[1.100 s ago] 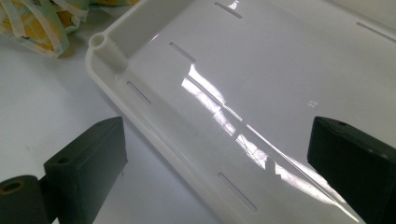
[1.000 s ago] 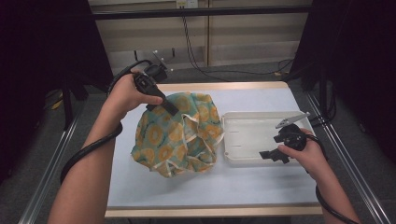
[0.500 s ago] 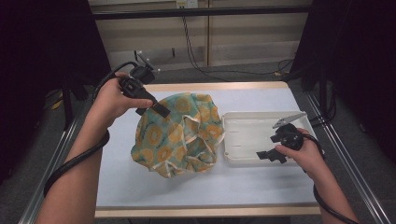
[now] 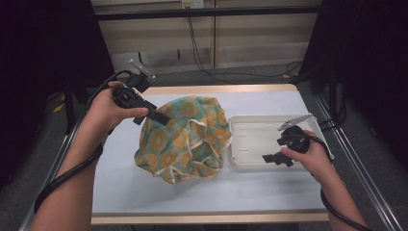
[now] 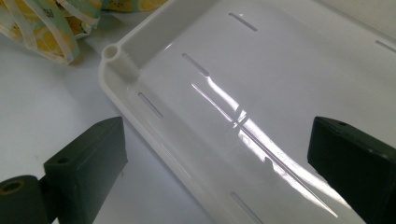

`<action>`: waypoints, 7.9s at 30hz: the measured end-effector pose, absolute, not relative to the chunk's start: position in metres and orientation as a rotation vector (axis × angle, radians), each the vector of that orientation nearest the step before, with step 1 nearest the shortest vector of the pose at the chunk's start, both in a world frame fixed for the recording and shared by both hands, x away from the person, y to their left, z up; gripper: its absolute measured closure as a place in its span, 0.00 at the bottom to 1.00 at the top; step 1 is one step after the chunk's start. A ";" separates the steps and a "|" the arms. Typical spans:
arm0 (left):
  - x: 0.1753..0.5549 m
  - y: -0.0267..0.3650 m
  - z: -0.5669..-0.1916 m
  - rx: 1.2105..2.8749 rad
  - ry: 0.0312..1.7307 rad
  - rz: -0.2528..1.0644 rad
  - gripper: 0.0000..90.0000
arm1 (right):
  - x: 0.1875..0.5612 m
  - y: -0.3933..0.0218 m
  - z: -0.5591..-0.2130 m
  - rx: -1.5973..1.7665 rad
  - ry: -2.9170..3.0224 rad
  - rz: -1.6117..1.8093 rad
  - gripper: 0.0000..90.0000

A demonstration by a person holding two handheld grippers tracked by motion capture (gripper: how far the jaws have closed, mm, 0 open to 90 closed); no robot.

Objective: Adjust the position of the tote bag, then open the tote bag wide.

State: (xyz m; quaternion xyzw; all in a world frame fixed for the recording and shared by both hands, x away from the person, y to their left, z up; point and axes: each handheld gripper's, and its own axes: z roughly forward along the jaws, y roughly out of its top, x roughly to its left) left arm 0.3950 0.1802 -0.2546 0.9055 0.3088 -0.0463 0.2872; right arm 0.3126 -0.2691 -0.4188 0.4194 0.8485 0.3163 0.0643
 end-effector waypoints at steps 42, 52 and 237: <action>0.379 0.206 -0.261 2.420 0.877 -0.129 0.05 | 0.322 -0.226 -0.385 1.082 2.656 0.961 0.05; 0.371 0.213 -0.265 2.406 0.899 -0.140 0.05 | 0.325 -0.217 -0.371 1.043 2.662 0.992 0.08; 0.401 0.242 -0.239 2.260 0.913 -0.098 0.63 | 0.390 -0.156 -0.303 1.173 2.745 1.102 0.99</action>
